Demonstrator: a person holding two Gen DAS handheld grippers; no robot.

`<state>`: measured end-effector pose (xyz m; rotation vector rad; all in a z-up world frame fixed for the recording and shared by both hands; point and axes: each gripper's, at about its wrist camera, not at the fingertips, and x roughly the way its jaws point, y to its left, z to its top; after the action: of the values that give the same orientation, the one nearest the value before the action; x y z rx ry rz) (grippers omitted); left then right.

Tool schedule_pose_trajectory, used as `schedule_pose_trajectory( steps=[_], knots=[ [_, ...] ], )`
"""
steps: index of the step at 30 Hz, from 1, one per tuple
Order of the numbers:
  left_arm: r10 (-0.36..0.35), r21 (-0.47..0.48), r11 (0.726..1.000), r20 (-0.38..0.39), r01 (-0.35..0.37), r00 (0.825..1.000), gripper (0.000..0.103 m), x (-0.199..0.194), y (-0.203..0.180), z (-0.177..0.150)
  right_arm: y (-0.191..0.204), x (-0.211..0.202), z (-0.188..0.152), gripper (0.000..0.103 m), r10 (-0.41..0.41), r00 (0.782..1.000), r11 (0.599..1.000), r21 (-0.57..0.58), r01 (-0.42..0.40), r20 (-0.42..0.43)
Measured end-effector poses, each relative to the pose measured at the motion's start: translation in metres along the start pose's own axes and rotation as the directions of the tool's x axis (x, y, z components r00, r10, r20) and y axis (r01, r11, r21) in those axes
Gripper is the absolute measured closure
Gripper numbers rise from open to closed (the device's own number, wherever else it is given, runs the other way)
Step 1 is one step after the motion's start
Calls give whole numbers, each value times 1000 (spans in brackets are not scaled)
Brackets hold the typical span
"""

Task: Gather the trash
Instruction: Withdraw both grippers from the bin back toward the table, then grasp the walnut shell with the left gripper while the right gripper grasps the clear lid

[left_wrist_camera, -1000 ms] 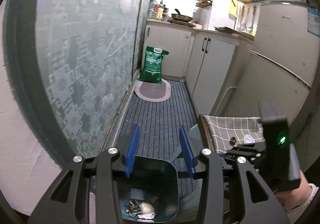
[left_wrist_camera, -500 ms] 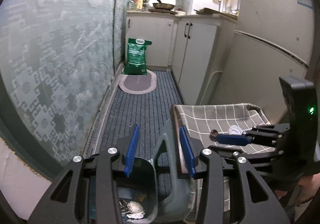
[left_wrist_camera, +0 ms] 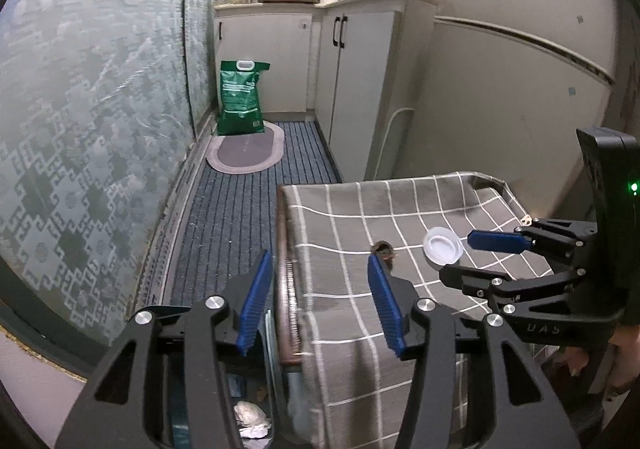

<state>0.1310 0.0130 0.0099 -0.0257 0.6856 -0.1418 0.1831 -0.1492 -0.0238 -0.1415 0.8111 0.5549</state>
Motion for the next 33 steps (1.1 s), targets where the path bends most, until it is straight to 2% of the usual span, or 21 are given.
schedule_pose_trajectory(
  steps=[11,17,19,20,27,32,33],
  knots=[
    [-8,12,1000,-52,9,999,45,30,-23,-3,-15,19,-4,45,-3,1000,1000,5,3,5],
    [-12,16,1000,-52,12,999,45,35,-29,-2,-13,29,3,46,-47,999,999,-20,47,10],
    [-17,15,1000,-57,18,998,44,37,-30,-3,-14,31,6,53,-54,998,998,-16,54,7],
    [-17,17,1000,-59,18,998,44,39,-31,-3,-16,31,6,63,-58,998,998,-12,58,6],
    [-18,26,999,-85,20,996,45,55,-37,-6,-40,13,4,64,-44,999,998,55,43,24],
    [-7,24,1000,-107,9,994,51,67,-42,-8,-52,-6,2,63,-31,998,995,92,26,51],
    [-14,22,1000,-109,17,994,55,68,-45,-7,-52,-8,0,63,-30,998,995,92,25,53]
  ],
)
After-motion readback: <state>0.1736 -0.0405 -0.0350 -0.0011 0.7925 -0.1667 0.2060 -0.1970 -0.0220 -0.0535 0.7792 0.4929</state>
